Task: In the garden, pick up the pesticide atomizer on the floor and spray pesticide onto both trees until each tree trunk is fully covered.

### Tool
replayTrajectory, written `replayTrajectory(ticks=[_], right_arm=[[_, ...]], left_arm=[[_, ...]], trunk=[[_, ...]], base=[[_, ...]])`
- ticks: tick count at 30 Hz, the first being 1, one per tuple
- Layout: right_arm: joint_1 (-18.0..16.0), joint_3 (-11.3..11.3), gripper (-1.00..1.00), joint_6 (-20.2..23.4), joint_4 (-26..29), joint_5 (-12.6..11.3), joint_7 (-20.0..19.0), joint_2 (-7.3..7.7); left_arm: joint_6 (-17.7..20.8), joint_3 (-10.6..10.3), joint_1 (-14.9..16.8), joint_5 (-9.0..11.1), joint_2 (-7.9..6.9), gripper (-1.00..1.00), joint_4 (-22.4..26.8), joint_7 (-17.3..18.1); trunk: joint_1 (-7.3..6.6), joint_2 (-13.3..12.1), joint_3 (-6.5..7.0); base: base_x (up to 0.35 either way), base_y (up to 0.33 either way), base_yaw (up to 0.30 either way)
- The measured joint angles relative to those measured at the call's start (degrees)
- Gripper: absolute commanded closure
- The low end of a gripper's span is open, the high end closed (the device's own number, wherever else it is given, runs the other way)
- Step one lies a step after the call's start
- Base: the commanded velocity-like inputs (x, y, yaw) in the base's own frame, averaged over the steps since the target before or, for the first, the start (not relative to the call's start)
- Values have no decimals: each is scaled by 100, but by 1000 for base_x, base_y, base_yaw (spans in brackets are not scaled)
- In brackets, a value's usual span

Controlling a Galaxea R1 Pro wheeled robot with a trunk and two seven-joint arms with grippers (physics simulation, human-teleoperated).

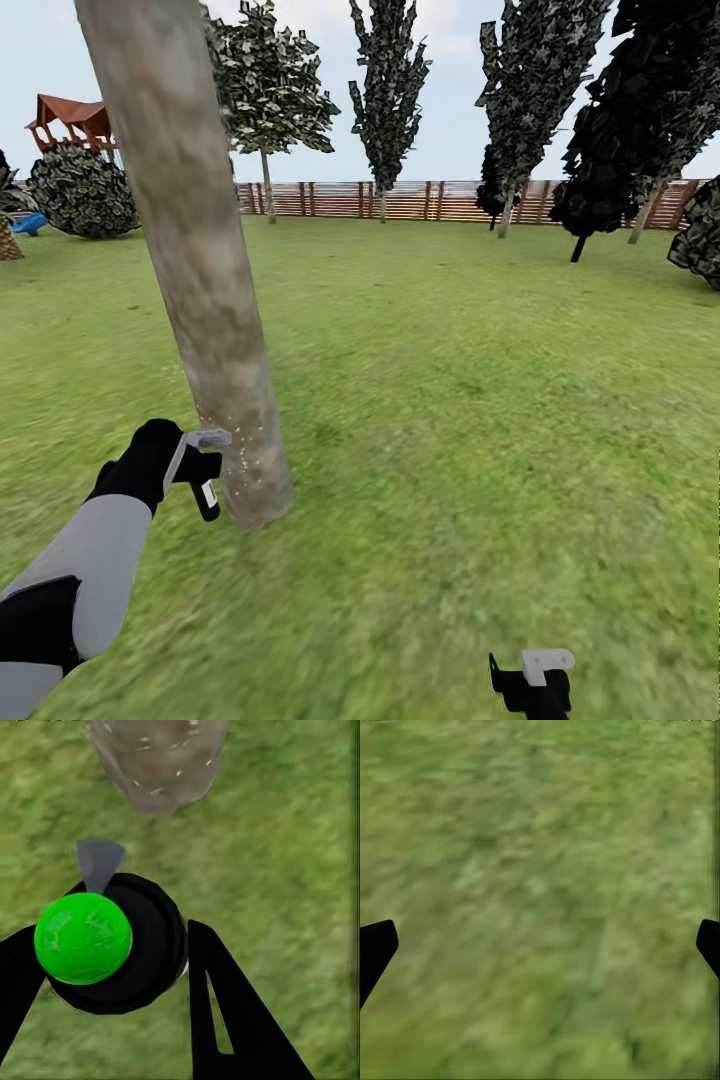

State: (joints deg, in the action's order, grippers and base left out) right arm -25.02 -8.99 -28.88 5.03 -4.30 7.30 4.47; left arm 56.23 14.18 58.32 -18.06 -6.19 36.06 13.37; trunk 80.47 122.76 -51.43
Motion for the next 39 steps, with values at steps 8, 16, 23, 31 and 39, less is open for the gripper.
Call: replayTrajectory(ticks=[8,16,23,31,39], right_arm=[[0,0,-100,0,0,0,0,0],[-1,0,-100,0,7,0,0,-1],[-2,0,-100,0,6,0,-1,-1],[0,0,-100,0,5,0,0,0],[0,0,-100,0,0,0,0,1]], left_arm=[[0,2,-3,-5,-6,100,0,-2],[1,9,-5,-4,-10,100,10,-1],[2,9,-28,-11,-13,100,11,-1],[-30,-1,-79,-6,-9,100,3,-8],[-42,41,-80,-10,-9,100,0,-11]], trunk=[[1,0,0],[0,0,0],[0,0,0],[0,0,0],[0,0,0]], base=[[46,-265,0],[39,-270,53],[93,-270,262],[93,-270,173],[130,-270,3]])
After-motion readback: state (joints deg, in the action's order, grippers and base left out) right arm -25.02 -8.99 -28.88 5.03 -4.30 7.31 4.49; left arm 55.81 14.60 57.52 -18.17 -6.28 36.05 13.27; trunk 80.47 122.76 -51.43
